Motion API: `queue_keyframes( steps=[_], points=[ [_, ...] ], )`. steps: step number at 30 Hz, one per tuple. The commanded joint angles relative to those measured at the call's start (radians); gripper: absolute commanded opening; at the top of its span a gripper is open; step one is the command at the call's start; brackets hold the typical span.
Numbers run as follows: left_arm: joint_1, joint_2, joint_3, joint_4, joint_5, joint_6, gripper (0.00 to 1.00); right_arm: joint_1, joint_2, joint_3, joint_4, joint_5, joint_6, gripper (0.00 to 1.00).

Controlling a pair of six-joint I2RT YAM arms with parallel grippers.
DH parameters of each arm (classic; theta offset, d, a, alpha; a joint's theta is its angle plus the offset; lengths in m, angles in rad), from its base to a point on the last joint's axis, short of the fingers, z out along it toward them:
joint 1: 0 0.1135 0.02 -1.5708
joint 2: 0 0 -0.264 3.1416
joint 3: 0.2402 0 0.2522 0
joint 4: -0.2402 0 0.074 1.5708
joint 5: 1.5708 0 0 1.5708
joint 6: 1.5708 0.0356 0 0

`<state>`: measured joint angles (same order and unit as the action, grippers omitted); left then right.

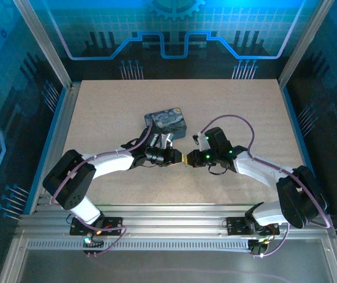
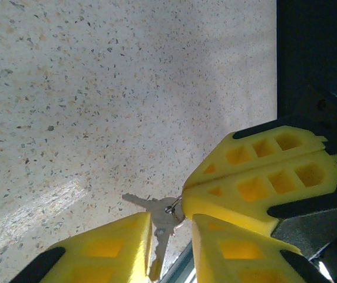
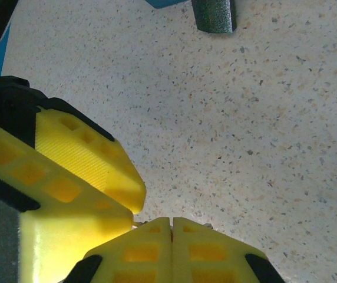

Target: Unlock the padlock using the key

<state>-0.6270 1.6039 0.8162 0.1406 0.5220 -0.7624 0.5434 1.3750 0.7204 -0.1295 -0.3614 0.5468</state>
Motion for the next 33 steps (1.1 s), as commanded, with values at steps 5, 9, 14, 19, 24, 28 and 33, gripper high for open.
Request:
queue_keyframes(
  steps=[5,9,14,19,24,28,33],
  points=[
    [-0.006,0.01,-0.007,0.018,0.028,-0.008,0.2,0.015,-0.01,0.027,0.003,-0.017,0.012,0.0],
    [-0.007,0.008,-0.006,0.006,0.029,0.0,0.2,0.013,-0.006,0.037,-0.004,-0.016,0.016,0.0],
    [-0.001,-0.005,-0.004,-0.039,-0.005,0.028,0.29,0.011,-0.006,0.052,-0.028,-0.014,0.016,0.0],
    [0.014,-0.015,-0.019,-0.041,-0.012,0.021,0.39,0.0,0.009,0.076,-0.072,0.004,0.029,0.0],
    [0.059,-0.052,-0.04,-0.072,-0.031,0.014,0.4,-0.022,0.098,0.085,-0.112,0.052,0.008,0.0],
    [0.075,-0.086,-0.037,-0.132,-0.054,0.042,0.41,-0.047,0.171,0.06,-0.086,0.067,0.009,0.0],
    [0.091,-0.109,-0.036,-0.164,-0.059,0.056,0.41,-0.06,0.22,0.06,-0.107,0.099,-0.001,0.07]
  ],
)
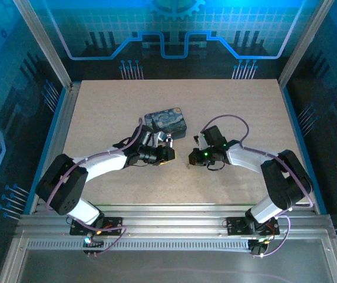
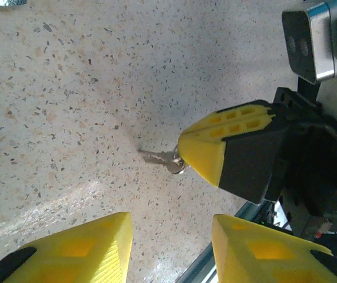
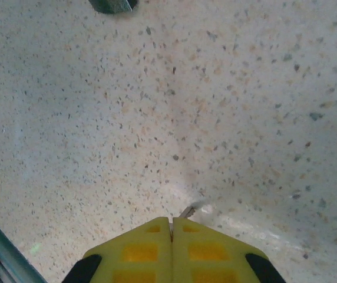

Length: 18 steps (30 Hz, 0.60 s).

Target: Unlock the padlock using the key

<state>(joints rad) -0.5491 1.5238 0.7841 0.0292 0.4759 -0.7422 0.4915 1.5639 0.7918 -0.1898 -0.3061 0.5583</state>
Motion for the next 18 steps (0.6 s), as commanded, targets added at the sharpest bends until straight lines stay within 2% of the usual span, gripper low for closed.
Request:
queue_keyframes(
  steps=[1,4,10,13,18],
  points=[
    [0.017,-0.032,-0.004,-0.057,-0.016,0.038,0.41,-0.01,0.033,-0.009,-0.052,0.048,-0.016,0.09],
    [0.023,-0.039,-0.003,-0.066,-0.018,0.044,0.41,-0.014,0.033,-0.005,-0.076,0.069,-0.029,0.19],
    [0.029,-0.046,0.002,-0.084,-0.024,0.055,0.41,-0.018,0.033,-0.005,-0.103,0.066,-0.053,0.27],
    [0.03,-0.049,0.004,-0.09,-0.026,0.059,0.42,-0.005,0.03,0.002,-0.114,0.069,-0.063,0.35],
    [0.029,-0.051,0.004,-0.092,-0.028,0.061,0.42,0.052,0.053,0.044,-0.162,0.151,-0.08,0.41]
  ],
)
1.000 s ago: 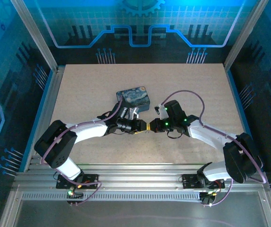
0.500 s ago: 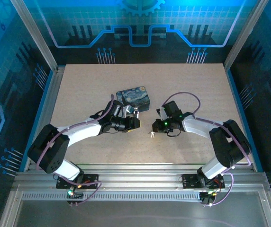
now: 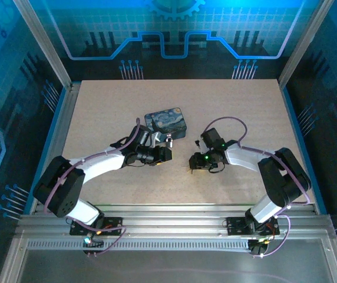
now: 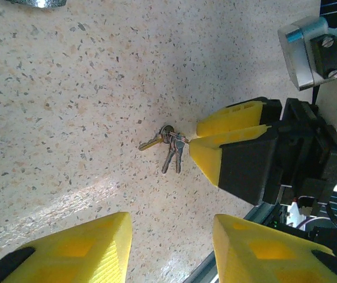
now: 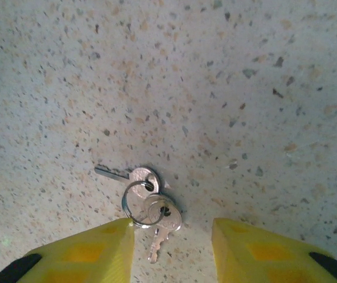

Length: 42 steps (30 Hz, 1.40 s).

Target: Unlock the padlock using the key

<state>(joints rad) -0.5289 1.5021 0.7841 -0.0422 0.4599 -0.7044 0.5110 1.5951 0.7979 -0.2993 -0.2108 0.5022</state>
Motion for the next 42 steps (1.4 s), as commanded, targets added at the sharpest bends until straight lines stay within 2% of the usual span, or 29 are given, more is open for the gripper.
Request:
queue_keyframes(
  steps=[1,7,16,26,30,38,42],
  points=[
    [0.01,-0.029,0.003,-0.021,-0.013,0.023,0.42,0.041,0.028,0.046,-0.058,0.072,-0.025,0.41],
    [0.01,-0.036,-0.005,-0.025,-0.016,0.026,0.42,0.086,0.085,0.076,-0.091,0.156,-0.024,0.42],
    [0.011,-0.052,-0.025,-0.021,-0.021,0.028,0.42,0.123,0.105,0.148,-0.118,0.209,0.004,0.4],
    [0.019,-0.075,-0.036,-0.032,-0.024,0.036,0.42,0.124,0.191,0.149,-0.138,0.211,0.047,0.25],
    [0.021,-0.078,-0.039,-0.031,-0.025,0.037,0.42,0.122,0.189,0.141,-0.128,0.206,0.061,0.14],
    [0.014,-0.065,-0.046,-0.009,-0.015,0.028,0.42,0.081,0.113,0.092,-0.038,0.098,0.127,0.0],
    [-0.017,-0.048,-0.045,0.006,-0.02,0.023,0.42,0.062,0.073,0.052,0.025,0.04,0.175,0.0]
  ],
)
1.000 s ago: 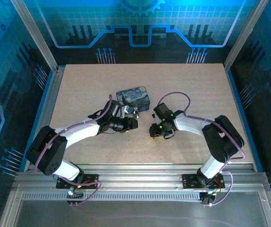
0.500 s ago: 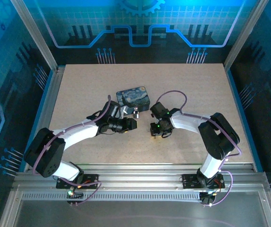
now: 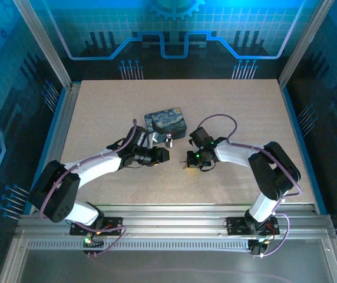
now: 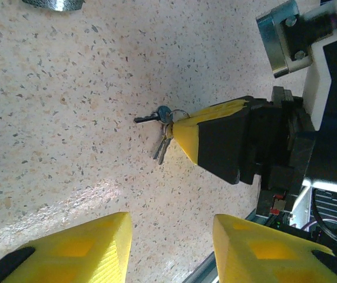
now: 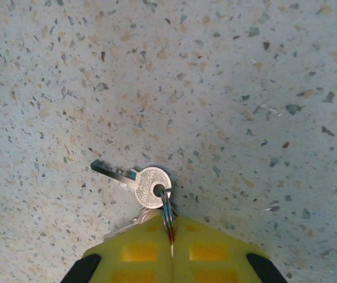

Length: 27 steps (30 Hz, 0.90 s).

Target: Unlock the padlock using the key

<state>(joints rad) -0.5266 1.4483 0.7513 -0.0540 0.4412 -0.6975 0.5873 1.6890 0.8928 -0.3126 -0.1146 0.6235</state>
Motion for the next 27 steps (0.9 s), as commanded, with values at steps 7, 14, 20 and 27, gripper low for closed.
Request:
queue_keyframes(
  steps=[7,14,20,27],
  points=[
    [-0.056,0.057,-0.014,0.084,0.004,-0.011,0.42,-0.042,-0.056,-0.105,0.171,-0.154,0.136,0.0],
    [-0.058,0.118,-0.015,0.143,0.017,-0.022,0.41,-0.068,-0.096,-0.161,0.285,-0.237,0.194,0.0],
    [-0.062,0.14,-0.026,0.193,0.019,-0.057,0.41,-0.073,-0.139,-0.171,0.311,-0.272,0.214,0.0],
    [-0.061,0.14,-0.033,0.226,0.028,-0.069,0.41,-0.078,-0.166,-0.164,0.321,-0.305,0.23,0.0]
  ],
)
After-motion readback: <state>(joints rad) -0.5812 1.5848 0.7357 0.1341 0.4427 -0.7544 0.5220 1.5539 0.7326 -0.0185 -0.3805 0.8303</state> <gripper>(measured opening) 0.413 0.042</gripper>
